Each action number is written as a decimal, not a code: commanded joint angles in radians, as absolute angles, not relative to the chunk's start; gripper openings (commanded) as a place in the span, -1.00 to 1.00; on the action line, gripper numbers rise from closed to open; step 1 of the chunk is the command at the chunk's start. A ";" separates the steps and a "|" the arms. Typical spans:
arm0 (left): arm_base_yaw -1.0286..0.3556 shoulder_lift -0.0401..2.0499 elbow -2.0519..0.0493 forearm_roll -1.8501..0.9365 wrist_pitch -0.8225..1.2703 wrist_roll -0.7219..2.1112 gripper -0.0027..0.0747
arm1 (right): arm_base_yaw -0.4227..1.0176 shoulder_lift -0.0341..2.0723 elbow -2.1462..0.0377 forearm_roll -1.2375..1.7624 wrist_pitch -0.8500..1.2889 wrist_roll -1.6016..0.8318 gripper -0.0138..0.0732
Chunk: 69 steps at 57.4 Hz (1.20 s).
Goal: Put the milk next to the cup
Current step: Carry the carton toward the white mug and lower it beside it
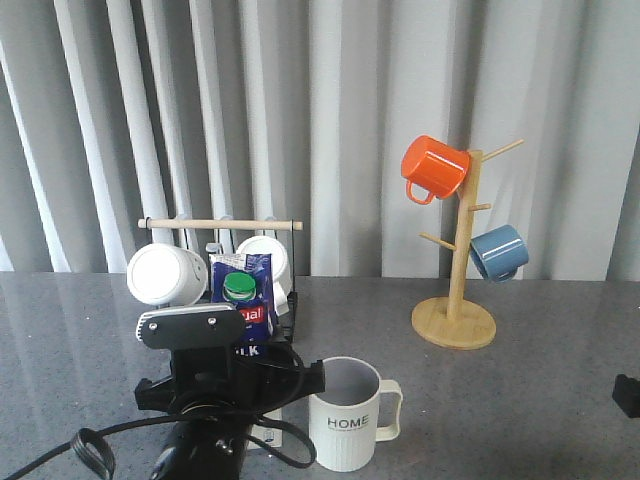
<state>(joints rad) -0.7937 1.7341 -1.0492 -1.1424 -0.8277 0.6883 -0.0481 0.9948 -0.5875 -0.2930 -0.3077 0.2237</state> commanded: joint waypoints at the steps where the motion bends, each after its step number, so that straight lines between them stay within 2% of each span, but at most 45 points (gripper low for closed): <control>1: -0.798 1.711 -1.082 -1.067 -0.895 0.664 -0.51 | -0.055 0.980 -0.614 -0.294 -0.379 0.222 -0.71; 22: -0.786 1.740 -1.020 -0.925 -0.907 0.525 -0.51 | -0.055 0.980 -0.614 -0.294 -0.379 0.222 -0.71; 69: -0.776 1.781 -0.966 -0.877 -0.974 0.414 -0.51 | -0.055 0.980 -0.614 -0.294 -0.379 0.222 -0.71</control>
<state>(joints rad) -0.7772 1.8210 -0.9472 -0.9074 -0.9187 0.4208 -0.0481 0.9948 -0.5875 -0.2930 -0.3077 0.2237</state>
